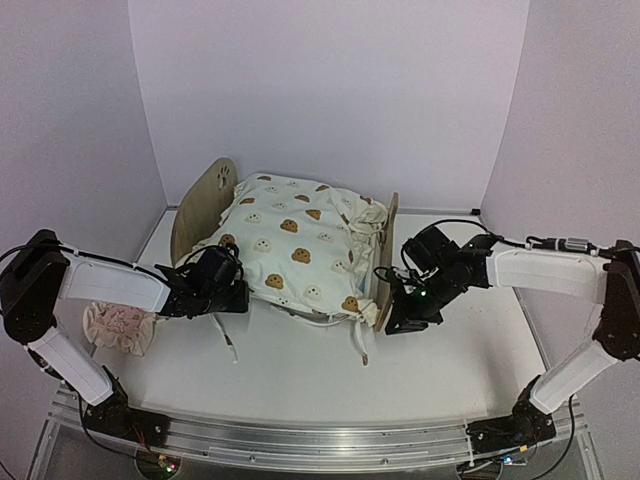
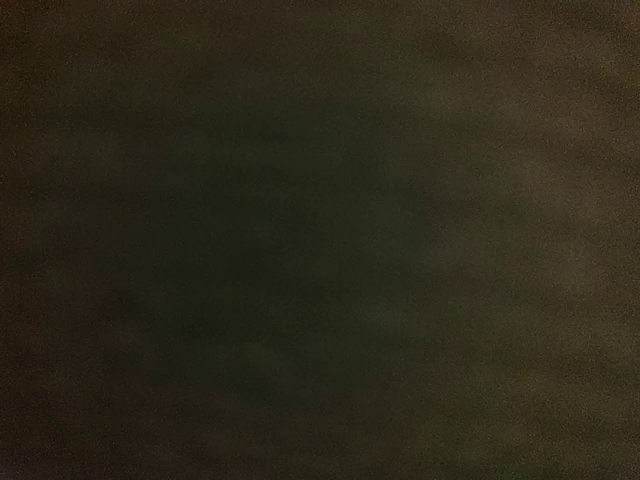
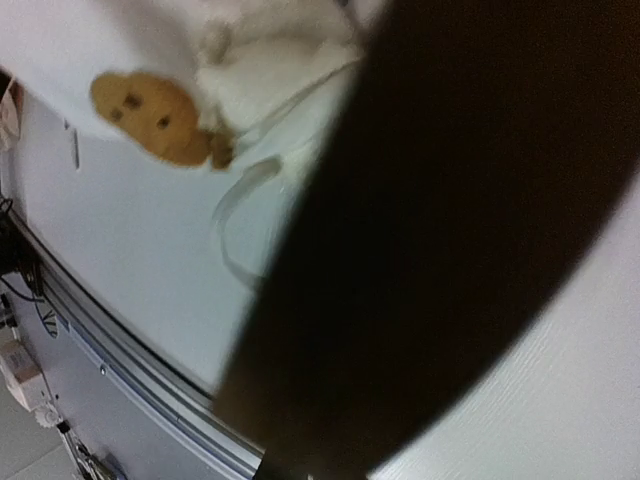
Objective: Set up the pet bed
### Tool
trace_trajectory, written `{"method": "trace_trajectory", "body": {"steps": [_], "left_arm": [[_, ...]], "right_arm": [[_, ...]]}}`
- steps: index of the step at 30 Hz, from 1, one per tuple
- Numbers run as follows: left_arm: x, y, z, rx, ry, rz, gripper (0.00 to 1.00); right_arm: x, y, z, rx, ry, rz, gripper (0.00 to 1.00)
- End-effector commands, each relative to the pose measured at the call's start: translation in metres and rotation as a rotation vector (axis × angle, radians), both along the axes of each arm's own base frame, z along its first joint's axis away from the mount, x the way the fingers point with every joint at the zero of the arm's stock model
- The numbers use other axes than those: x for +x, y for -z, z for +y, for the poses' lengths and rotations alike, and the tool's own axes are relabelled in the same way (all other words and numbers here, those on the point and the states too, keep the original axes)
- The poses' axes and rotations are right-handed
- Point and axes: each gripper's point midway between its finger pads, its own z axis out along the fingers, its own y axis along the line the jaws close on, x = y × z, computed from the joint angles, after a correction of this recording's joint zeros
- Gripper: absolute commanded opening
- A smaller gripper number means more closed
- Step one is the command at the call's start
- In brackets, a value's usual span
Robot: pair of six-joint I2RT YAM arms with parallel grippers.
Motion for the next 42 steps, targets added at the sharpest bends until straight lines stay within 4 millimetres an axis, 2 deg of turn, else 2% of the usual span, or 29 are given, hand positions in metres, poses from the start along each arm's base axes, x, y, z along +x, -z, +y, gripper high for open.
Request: {"method": "trace_trajectory", "body": {"steps": [1,4,6,9,11,14,16,18,21,26,30,32,35,38,42], "left_arm": [[0.023,-0.032,-0.008,-0.051,-0.023,-0.096,0.3],[0.017,-0.031,-0.005,-0.073,-0.027,-0.085,0.3],[0.011,-0.027,-0.002,-0.08,-0.025,-0.068,0.31],[0.003,-0.022,0.001,-0.083,-0.019,-0.044,0.35],[-0.002,-0.021,0.004,-0.089,-0.018,-0.037,0.37],[-0.008,-0.017,0.009,-0.077,-0.02,-0.02,0.38],[-0.009,-0.015,0.011,-0.069,-0.025,-0.011,0.38],[-0.009,-0.013,0.012,-0.064,-0.029,-0.007,0.38],[-0.009,-0.012,0.013,-0.057,-0.035,-0.005,0.38],[-0.008,-0.013,0.015,-0.041,-0.041,-0.005,0.38],[-0.007,-0.01,0.017,-0.028,-0.047,-0.008,0.38],[-0.006,-0.01,0.017,-0.029,-0.048,-0.011,0.38],[-0.005,-0.009,0.016,-0.027,-0.048,-0.014,0.38],[-0.002,-0.009,0.014,-0.024,-0.046,-0.02,0.37],[0.003,-0.011,0.008,-0.025,-0.028,-0.029,0.37]], "right_arm": [[-0.014,-0.034,0.01,0.092,-0.033,-0.071,0.07],[0.007,-0.058,-0.018,-0.014,0.036,-0.221,0.13],[0.026,-0.075,-0.03,-0.034,0.086,-0.265,0.2],[0.059,-0.099,-0.04,0.004,0.163,-0.287,0.38],[0.086,-0.109,-0.044,0.005,0.206,-0.308,0.45],[0.125,-0.107,-0.044,-0.016,0.249,-0.296,0.56],[0.145,-0.092,-0.038,-0.042,0.258,-0.256,0.65],[0.16,-0.08,-0.03,-0.054,0.26,-0.227,0.69],[0.176,-0.052,-0.022,-0.096,0.257,-0.166,0.72],[0.185,-0.018,-0.026,-0.191,0.267,-0.112,0.74],[0.182,0.005,-0.024,-0.206,0.255,-0.058,0.73],[0.178,0.014,-0.019,-0.2,0.237,-0.03,0.68],[0.171,0.024,-0.015,-0.212,0.212,-0.011,0.53],[0.159,0.028,-0.018,-0.238,0.195,-0.005,0.34],[0.139,0.029,-0.024,-0.261,0.185,0.0,0.18]]}}
